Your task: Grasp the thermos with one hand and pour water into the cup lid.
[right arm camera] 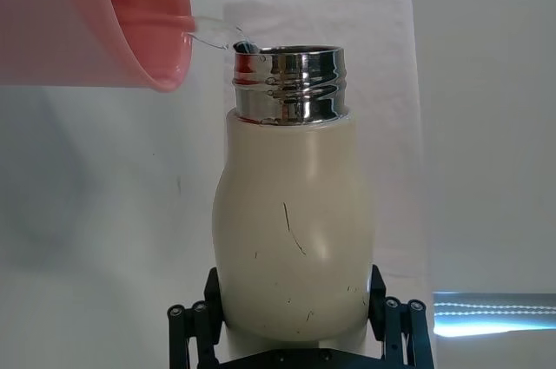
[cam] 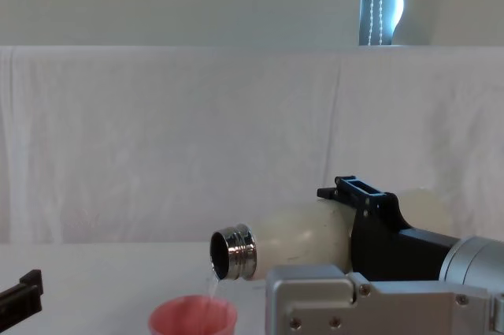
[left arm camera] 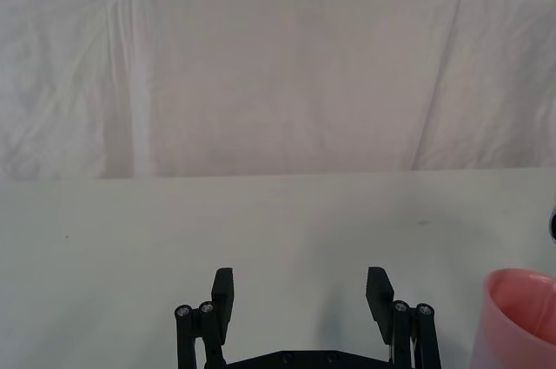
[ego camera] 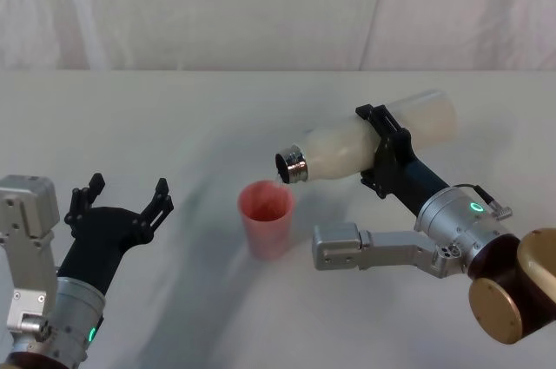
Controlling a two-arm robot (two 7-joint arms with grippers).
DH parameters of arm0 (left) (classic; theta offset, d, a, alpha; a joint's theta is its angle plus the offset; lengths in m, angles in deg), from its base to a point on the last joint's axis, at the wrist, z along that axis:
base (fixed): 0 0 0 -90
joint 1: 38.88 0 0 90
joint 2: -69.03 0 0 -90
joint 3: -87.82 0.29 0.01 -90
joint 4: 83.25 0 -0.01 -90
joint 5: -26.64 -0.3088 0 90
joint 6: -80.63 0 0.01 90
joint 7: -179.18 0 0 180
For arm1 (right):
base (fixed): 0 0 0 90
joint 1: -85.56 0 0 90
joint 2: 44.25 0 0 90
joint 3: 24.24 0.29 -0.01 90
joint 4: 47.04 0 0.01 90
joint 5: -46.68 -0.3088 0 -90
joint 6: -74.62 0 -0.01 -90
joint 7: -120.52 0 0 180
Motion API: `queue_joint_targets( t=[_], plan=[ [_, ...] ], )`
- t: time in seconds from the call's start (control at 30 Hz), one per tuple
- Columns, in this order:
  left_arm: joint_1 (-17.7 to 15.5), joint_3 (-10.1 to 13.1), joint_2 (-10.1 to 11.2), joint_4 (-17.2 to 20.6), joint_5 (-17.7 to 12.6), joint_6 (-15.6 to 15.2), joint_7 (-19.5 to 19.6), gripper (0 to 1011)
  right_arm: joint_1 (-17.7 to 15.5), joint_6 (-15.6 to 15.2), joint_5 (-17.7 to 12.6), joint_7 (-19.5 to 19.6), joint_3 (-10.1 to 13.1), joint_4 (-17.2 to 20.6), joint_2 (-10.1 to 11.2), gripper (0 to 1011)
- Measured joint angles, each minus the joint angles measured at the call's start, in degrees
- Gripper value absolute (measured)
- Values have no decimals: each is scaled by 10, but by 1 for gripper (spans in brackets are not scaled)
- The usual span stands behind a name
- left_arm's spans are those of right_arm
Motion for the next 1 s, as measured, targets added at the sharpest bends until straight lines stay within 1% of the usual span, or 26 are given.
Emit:
queue_joint_targets(
  t=[1.0],
  plan=[
    [0,0,0,0,0,0,0,1001,-5,-10,10,-7,-2,14,3,962]
  ],
)
